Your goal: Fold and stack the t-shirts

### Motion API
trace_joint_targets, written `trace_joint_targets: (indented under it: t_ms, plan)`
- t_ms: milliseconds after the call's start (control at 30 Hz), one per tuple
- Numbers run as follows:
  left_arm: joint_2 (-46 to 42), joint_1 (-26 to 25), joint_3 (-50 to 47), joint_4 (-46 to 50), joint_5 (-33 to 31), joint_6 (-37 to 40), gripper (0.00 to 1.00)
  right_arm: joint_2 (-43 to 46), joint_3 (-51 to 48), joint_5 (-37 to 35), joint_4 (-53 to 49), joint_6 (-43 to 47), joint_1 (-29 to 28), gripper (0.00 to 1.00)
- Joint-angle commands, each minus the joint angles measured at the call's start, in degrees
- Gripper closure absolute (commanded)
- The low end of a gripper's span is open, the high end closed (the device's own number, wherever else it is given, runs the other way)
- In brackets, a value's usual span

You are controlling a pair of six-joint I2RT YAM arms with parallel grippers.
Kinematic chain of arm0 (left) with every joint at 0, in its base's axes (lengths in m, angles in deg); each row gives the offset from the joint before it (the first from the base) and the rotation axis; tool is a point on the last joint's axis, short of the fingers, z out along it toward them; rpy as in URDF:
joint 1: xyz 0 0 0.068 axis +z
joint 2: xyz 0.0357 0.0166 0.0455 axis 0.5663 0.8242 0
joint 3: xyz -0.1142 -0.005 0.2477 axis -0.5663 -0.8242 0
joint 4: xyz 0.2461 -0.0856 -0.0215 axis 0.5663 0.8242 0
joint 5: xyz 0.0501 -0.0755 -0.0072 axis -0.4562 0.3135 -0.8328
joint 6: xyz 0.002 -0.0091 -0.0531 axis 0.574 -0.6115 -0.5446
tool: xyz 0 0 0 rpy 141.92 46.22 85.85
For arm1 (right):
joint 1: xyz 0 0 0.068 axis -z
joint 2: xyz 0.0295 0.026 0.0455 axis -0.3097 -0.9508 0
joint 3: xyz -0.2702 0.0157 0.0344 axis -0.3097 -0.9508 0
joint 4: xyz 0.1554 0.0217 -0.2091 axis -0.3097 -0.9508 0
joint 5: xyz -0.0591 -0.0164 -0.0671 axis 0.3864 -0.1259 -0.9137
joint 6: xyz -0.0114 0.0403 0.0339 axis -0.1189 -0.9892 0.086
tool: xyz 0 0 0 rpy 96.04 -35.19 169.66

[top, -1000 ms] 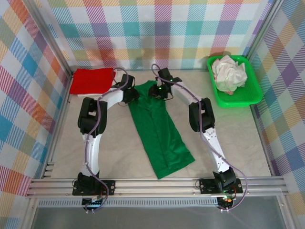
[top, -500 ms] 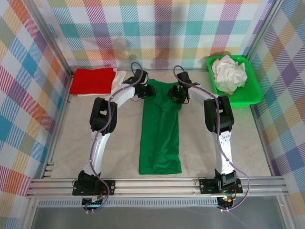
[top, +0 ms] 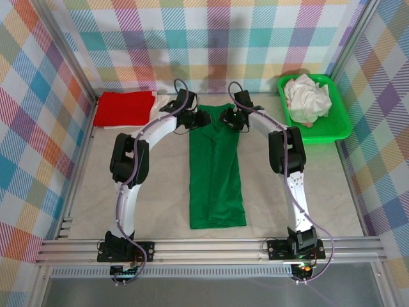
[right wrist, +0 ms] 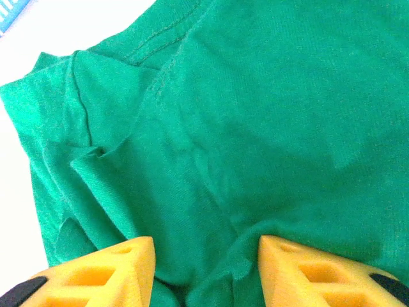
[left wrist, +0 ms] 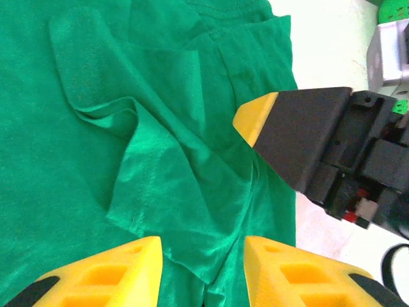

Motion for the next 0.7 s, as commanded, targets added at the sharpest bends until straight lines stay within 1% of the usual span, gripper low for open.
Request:
trace_joint_targets:
  t_ms: [0,133,200,300,367,533,667]
  plan:
    - [3.77,-0.46,3.73,2.39,-0.52,1.12,0.61,1.81,0.88,2.47,-1.25,1.85,0.52,0.53]
    - [6.56,-0.47,7.54,6.08,-3.75,1.35,0.61,5.05,-2.09,3.4,0.01,1.52,0.49,0.53]
    - [6.84,-0.46,7.88,7.42,-5.96,0.72,0.62,5.64,-2.84,3.31,0.3,1.43,0.47,0.53]
    - [6.85,-0.56,6.66,7.42,-7.68,-0.05,0.62,5.18,-2.71,3.54,0.21,1.35,0.53,0.53]
    - [7.11,-0.64,6.32,7.03,-7.12,-0.02,0.63,4.48,-2.22,4.14,0.03,1.05,0.68,0.53]
    - [7.73,-0.99,6.49,5.55,-5.49,0.19,0.74,3.64,-1.39,4.12,-0.58,0.69,0.78,0.53]
    - [8.76,-1.6,7.48,4.67,-3.05,-0.26,0.73,3.23,-1.16,3.84,-0.82,0.47,0.88,0.53]
